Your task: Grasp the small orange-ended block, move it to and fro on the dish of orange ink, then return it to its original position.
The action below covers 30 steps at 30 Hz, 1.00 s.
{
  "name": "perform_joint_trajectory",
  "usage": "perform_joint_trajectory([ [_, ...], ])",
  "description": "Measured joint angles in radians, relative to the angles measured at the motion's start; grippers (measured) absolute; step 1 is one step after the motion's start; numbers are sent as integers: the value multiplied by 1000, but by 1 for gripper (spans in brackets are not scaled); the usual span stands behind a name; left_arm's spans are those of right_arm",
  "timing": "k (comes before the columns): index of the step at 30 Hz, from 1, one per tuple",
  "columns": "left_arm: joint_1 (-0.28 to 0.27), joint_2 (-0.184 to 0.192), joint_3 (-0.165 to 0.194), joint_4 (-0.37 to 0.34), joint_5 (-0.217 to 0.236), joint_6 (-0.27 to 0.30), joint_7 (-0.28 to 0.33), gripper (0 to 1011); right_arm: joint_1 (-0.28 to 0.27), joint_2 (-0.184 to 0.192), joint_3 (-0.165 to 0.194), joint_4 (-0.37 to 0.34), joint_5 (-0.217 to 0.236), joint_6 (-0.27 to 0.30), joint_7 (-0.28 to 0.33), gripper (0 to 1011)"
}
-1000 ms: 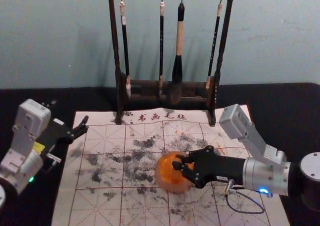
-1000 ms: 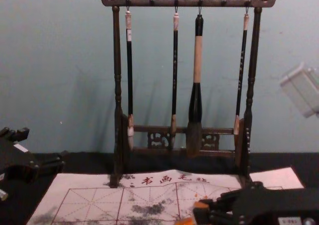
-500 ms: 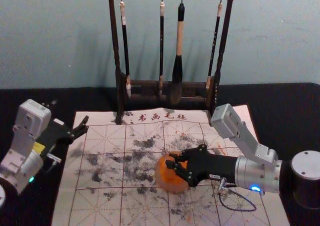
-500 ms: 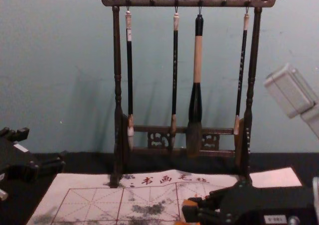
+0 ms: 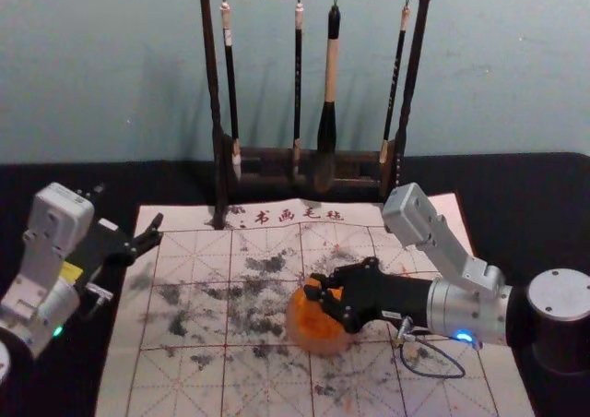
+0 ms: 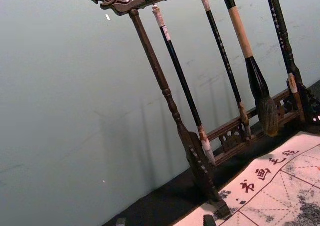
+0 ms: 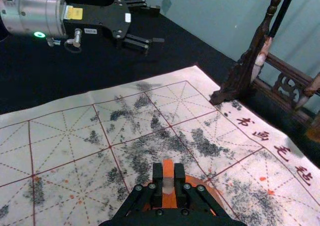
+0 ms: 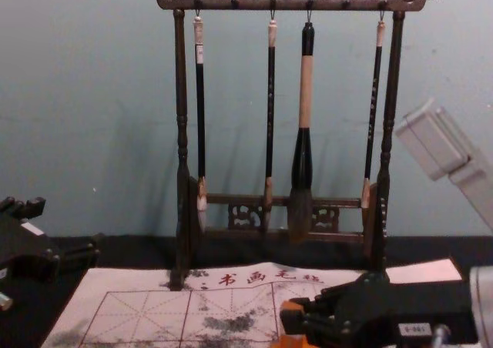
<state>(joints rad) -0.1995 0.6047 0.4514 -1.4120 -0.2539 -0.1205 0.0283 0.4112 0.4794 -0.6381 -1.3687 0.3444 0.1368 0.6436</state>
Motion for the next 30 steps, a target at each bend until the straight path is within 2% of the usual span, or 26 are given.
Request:
perform_joint_trajectory([
  [13, 0, 0, 0, 0, 0, 0, 0, 1001, 9, -9, 14, 22, -5, 1, -13, 92],
  [30, 0, 0, 0, 0, 0, 0, 0, 1001, -18, 20, 42, -3, 5, 12, -21, 92],
])
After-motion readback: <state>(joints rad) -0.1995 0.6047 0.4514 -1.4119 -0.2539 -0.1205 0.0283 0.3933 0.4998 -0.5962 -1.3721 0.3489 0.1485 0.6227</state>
